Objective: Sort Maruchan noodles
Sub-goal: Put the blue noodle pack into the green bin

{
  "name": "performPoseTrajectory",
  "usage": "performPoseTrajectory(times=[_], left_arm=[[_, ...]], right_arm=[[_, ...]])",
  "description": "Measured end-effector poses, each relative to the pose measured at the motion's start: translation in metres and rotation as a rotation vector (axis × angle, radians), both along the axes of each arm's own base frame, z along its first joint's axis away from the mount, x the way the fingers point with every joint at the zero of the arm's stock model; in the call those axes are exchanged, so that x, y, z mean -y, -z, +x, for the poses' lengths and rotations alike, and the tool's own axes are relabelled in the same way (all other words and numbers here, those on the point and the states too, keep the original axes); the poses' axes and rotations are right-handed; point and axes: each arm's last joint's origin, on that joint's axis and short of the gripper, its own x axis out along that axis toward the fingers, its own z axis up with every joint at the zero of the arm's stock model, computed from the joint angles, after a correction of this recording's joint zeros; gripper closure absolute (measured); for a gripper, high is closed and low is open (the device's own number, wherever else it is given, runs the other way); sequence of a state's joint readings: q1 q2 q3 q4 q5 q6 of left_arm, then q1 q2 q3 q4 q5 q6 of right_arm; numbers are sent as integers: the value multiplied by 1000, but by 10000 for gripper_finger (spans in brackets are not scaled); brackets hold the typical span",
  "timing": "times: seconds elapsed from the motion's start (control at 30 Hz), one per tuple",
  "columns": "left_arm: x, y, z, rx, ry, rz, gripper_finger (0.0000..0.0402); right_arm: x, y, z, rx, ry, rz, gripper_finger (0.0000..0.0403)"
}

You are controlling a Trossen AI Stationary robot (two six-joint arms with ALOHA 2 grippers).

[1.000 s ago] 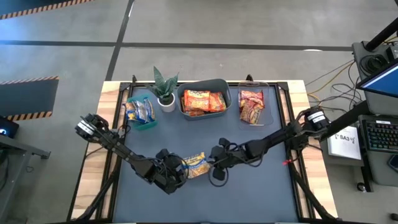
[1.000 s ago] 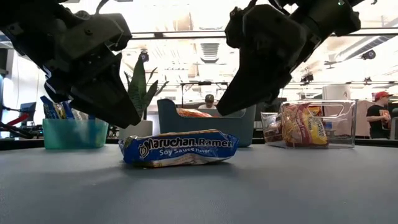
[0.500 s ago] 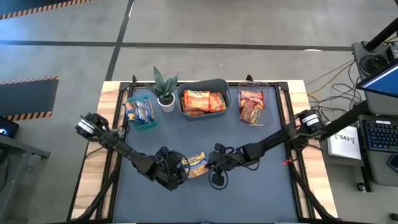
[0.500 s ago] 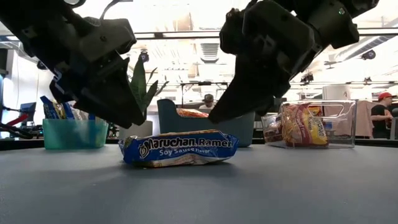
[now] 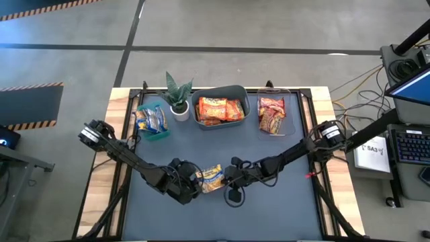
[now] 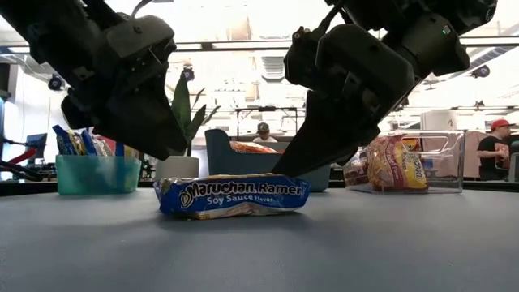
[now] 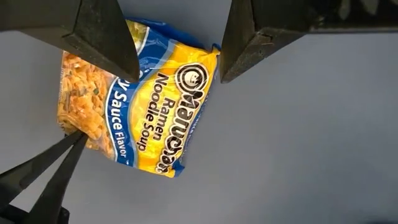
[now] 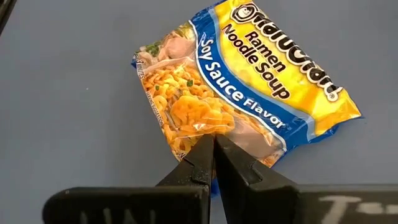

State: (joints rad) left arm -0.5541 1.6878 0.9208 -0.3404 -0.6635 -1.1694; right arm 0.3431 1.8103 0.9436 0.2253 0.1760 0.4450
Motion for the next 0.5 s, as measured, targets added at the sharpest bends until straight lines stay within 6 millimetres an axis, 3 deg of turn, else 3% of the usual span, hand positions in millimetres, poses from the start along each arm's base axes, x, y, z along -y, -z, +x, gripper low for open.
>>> performPoseTrajectory(times=[0.3, 0.5], left_arm=[[-4, 5, -16, -125, -69, -47, 196], [2, 4, -18, -107, -55, -40, 196]], right_arm=[[-6, 3, -5, -16, -13, -14, 394], [-8, 5, -7, -25, -9, -16, 394]])
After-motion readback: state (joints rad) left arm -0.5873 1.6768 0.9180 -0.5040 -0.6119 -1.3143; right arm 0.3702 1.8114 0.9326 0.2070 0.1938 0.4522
